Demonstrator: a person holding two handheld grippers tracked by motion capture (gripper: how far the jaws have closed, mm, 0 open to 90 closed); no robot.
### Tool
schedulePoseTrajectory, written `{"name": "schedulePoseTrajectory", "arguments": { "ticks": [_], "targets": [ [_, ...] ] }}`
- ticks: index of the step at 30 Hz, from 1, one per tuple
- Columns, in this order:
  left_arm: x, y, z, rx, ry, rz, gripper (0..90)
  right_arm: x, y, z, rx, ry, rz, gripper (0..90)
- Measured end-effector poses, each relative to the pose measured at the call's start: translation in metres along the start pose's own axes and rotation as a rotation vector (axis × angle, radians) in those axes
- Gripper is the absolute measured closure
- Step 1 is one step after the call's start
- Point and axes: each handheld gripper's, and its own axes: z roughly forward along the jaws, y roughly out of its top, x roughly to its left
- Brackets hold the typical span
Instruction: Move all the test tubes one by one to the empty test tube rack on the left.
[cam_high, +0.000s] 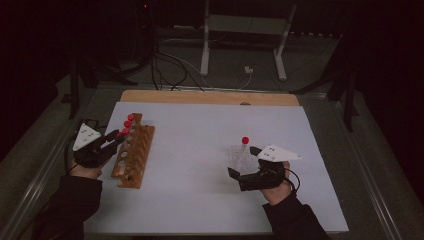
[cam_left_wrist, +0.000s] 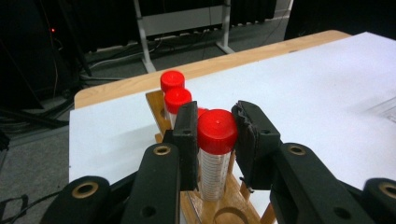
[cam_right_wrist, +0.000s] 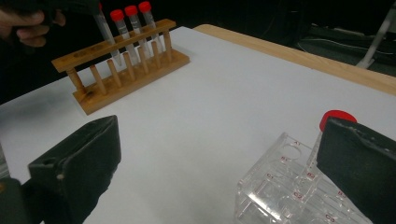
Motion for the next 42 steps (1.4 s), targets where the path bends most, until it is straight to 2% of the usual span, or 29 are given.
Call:
{"name": "schedulePoseTrajectory", "arguments": {
  "ticks": [12,22,24,28,33,34,35,38,39,40,42],
  "targets": [
    [-0.004,-0.011,0.007,0.045,0.011,0.020,72.0,-0.001,0.000,-0.001,-0.001,0.005,0.005,0.0],
    [-0.002,-0.009,0.005,0.065,0.006,0.013,69.8,-0.002,0.000,-0.001,-0.004,0.006,0.005,0.0],
    [-0.002,-0.009,0.004,0.059,0.004,-0.006,57.6,-0.002,0.000,-0.001,-0.006,0.006,0.006,0.0],
    [-0.003,-0.002,-0.005,0.033,-0.026,-0.027,43.5,-0.003,0.000,-0.001,-0.006,0.006,0.009,0.0],
    [-0.012,0.012,-0.018,0.015,-0.101,-0.037,18.6,-0.005,0.001,-0.003,-0.020,0.014,0.021,0.0],
    [-0.012,0.012,-0.018,0.015,-0.101,-0.037,15.2,-0.006,0.001,-0.003,-0.023,0.017,0.027,0.0],
    [-0.018,0.016,-0.021,0.007,-0.135,-0.029,13.5,-0.007,0.002,-0.004,-0.026,0.016,0.025,0.0],
    [-0.029,0.022,-0.025,-0.008,-0.194,-0.017,5.1,-0.008,0.004,-0.005,-0.015,0.000,0.005,0.0],
    [-0.029,0.022,-0.025,-0.008,-0.194,-0.017,1.6,-0.008,0.004,-0.005,-0.009,-0.012,-0.003,0.0],
    [-0.037,0.025,-0.026,-0.016,-0.231,-0.016,1.6,-0.009,0.004,-0.006,-0.005,-0.024,-0.010,0.0],
    [-0.047,0.027,-0.027,-0.023,-0.259,0.000,1.6,-0.011,0.005,-0.006,-0.009,-0.039,-0.021,0.0]
  ]
}}
